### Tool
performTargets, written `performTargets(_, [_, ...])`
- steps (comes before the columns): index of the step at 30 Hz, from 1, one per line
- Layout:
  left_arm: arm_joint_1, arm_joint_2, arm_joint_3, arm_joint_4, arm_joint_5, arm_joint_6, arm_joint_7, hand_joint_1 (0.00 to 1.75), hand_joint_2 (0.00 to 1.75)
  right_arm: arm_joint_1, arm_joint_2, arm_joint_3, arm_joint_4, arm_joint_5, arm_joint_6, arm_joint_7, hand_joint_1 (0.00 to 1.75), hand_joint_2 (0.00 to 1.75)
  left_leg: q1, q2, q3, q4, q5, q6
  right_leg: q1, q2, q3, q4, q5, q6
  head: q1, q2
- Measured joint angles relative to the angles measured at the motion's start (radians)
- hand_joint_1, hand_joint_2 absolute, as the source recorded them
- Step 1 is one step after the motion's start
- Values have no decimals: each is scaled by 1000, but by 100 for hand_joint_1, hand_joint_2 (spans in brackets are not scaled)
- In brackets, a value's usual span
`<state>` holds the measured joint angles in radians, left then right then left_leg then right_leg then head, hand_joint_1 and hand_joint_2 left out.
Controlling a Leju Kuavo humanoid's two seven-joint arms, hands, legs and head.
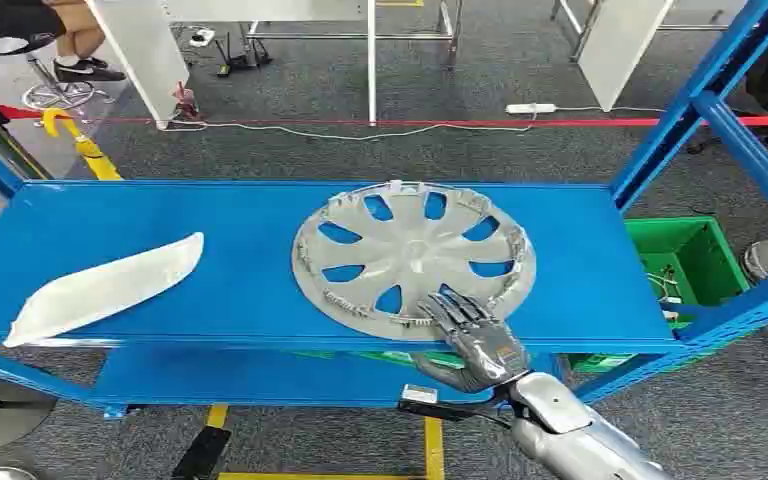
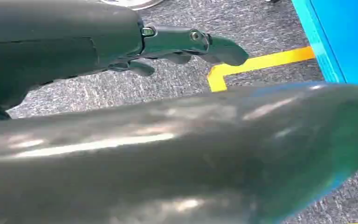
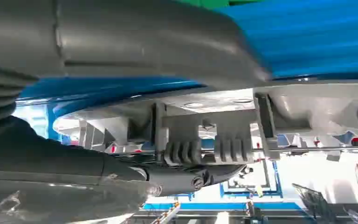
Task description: Take the parts from the cabinet and place them on the table.
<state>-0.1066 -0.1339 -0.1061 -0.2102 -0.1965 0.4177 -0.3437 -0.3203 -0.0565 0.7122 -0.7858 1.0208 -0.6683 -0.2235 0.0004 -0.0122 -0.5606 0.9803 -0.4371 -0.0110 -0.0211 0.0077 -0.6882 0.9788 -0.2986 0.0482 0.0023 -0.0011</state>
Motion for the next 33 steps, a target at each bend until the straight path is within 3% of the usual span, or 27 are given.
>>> performTargets(5, [0, 0, 0, 0, -1, 0, 0, 0, 0, -10, 0, 2, 14, 20, -2, 8, 0, 175, 0, 0, -1, 0, 1, 0, 0, 0, 0, 0, 1, 0, 0, 0])
performTargets(6, [0, 0, 0, 0, -2, 1, 2, 0, 0, -14, 0, 2, 19, 35, -3, 15, 117, 175, 0, 0, -1, 0, 1, 0, 0, 0, 0, 0, 1, 0, 0, 0])
performTargets(7, [0, 0, 0, 0, -3, 1, 2, 0, 0, -17, 0, 2, 24, 46, -3, 20, 175, 175, 0, 0, -1, 0, 1, 0, 0, 0, 0, 0, 1, -1, 0, 0])
performTargets(18, [-2, 4, 3, 0, -3, 13, 5, 0, 0, -42, 0, 10, 42, 83, 11, 45, 175, 175, 0, 1, -1, 0, 4, -2, 0, 1, 0, 0, 1, -3, 0, 0])
performTargets(32, [-3, 8, 21, 0, -3, 36, -14, 0, 0, -27, -3, 6, -34, 53, 37, 54, 175, 175, 0, 1, -6, 0, 9, 3, 0, 1, -3, -1, 4, -2, 0, 0])
performTargets(33, [-2, 8, 22, 0, -6, 44, -20, 0, 0, -23, -4, 4, -48, 47, 37, 53, 175, 175, 0, 1, -8, 0, 12, -2, 0, 1, -5, -1, 5, -2, 0, 0])
